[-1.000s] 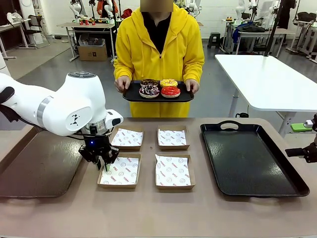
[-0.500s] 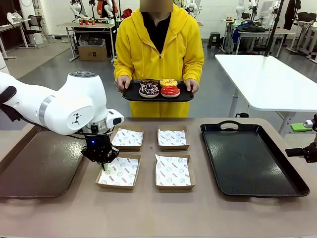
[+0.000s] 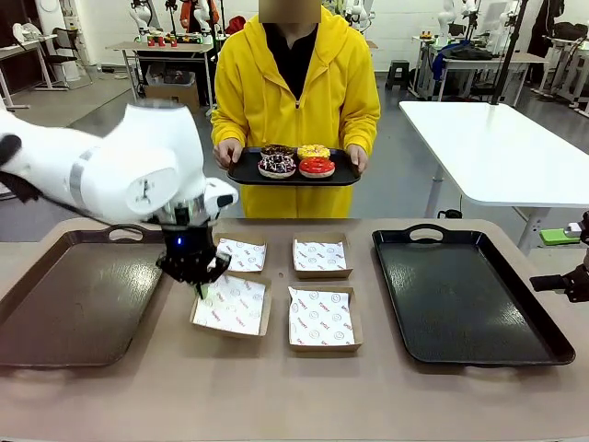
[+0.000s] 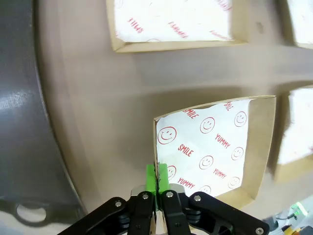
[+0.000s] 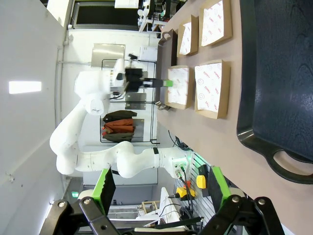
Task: Individually package the donuts and arrange them on the tray.
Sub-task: Pick up one Paper togo box.
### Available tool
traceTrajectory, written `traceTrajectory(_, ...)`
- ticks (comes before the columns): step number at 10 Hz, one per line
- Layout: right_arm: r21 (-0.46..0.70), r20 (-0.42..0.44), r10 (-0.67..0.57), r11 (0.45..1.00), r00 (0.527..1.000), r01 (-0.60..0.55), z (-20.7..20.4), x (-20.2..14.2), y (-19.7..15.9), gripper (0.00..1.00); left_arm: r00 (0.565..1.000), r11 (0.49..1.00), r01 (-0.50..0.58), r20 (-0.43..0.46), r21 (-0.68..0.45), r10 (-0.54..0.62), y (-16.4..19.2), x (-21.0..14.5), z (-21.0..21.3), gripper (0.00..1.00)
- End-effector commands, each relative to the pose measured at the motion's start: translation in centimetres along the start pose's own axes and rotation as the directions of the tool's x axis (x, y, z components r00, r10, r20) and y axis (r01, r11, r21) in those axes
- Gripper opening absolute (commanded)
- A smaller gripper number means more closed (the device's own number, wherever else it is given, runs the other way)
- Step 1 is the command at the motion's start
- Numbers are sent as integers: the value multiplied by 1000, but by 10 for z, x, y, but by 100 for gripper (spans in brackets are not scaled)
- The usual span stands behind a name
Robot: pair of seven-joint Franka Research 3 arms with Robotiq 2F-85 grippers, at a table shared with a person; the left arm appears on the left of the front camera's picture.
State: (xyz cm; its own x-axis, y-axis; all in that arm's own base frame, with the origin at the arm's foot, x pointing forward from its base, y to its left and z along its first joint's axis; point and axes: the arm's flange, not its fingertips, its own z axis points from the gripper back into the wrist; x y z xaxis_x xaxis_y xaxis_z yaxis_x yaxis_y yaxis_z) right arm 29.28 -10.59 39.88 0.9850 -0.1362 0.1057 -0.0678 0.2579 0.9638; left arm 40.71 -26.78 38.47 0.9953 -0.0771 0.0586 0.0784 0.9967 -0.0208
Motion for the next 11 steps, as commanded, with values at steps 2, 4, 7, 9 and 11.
traceTrajectory(2,4,1,-1,1000,1000,1,0,0,1,100,997,1000,10,75,27,-12,-16,8,86,0)
traceTrajectory(4,4,1,-1,1000,1000,1,0,0,1,100,998,994,18,52,111,-24,-19,56,106,0)
traceTrajectory(7,4,1,-1,1000,1000,1,0,0,1,100,996,997,-13,84,81,6,-7,118,110,0)
traceTrajectory(9,4,1,-1,1000,1000,1,0,0,1,100,996,999,-34,83,43,31,1,135,110,0)
traceTrajectory(11,4,1,-1,1000,1000,1,0,0,1,100,996,1000,-18,83,25,16,4,118,108,0)
